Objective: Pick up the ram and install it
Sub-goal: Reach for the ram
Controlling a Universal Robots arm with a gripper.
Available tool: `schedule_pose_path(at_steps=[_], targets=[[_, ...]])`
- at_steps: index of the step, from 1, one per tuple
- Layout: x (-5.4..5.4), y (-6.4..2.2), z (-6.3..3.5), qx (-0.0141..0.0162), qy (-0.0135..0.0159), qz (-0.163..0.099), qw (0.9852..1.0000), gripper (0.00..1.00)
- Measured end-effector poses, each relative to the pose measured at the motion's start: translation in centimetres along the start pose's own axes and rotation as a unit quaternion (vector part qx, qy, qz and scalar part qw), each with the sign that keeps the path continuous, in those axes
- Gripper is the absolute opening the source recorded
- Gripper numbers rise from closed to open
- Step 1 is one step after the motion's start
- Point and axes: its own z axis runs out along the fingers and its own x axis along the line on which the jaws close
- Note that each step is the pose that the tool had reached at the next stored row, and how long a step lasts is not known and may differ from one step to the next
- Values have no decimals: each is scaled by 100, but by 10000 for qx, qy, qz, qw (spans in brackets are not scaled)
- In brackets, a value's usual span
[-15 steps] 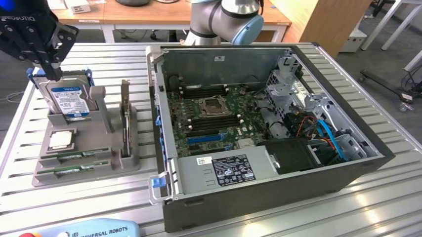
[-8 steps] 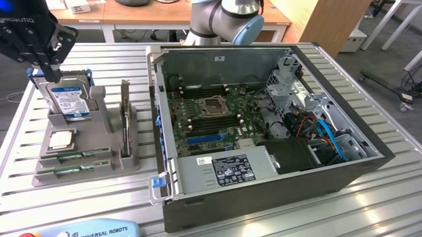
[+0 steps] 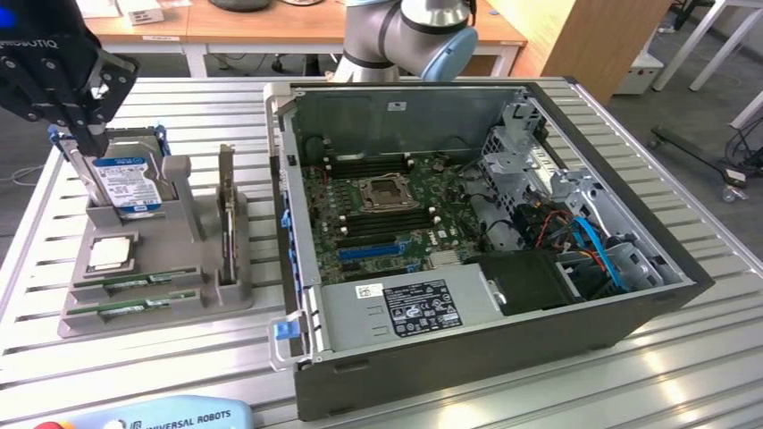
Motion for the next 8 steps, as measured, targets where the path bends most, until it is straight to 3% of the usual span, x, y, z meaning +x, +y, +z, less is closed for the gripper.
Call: schedule_pose_path(at_steps=[8], targets=[[-4,-38,-2,0,1,0,10000,10]])
